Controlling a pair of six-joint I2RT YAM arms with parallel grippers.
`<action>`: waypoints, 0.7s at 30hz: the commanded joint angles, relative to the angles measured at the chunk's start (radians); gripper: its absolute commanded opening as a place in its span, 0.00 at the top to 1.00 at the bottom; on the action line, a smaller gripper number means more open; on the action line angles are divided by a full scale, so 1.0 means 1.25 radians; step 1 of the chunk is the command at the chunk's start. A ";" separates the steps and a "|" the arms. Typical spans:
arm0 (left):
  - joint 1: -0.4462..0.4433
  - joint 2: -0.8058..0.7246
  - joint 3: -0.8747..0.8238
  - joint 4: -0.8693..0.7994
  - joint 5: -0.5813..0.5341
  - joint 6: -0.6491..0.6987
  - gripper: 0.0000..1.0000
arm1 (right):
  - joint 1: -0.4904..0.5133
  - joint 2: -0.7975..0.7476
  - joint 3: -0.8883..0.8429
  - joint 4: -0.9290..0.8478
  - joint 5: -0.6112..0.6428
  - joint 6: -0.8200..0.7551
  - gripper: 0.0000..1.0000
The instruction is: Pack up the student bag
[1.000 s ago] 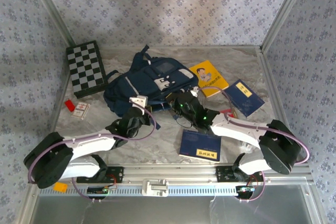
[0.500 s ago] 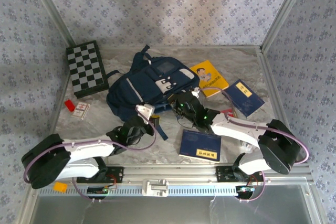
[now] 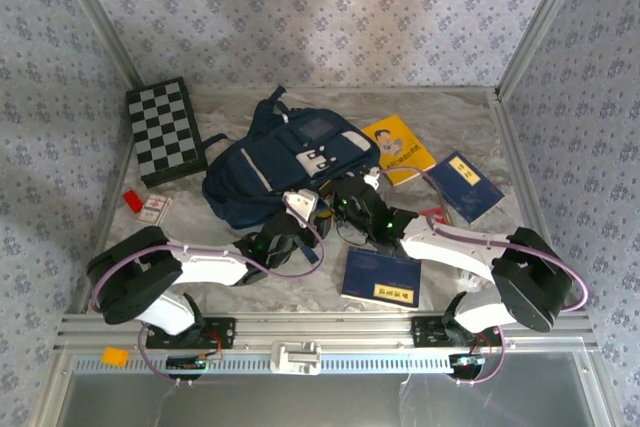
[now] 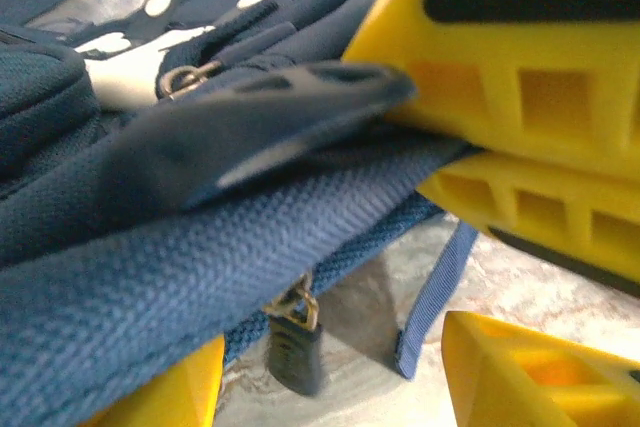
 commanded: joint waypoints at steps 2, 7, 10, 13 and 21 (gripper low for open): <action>0.005 0.023 0.051 0.053 -0.137 -0.003 0.42 | 0.018 -0.005 0.031 0.043 0.007 -0.002 1.00; 0.016 0.036 0.078 0.059 -0.171 0.011 0.57 | 0.023 -0.001 0.022 0.053 0.004 0.006 1.00; 0.026 0.041 0.092 0.060 -0.164 0.029 0.66 | 0.025 0.001 0.020 0.052 0.004 0.007 1.00; 0.037 0.033 0.095 0.052 -0.168 0.034 0.82 | 0.026 0.006 0.018 0.053 0.004 0.012 1.00; 0.059 -0.021 0.058 0.013 -0.156 0.031 1.00 | 0.019 0.002 0.021 0.049 0.010 0.005 1.00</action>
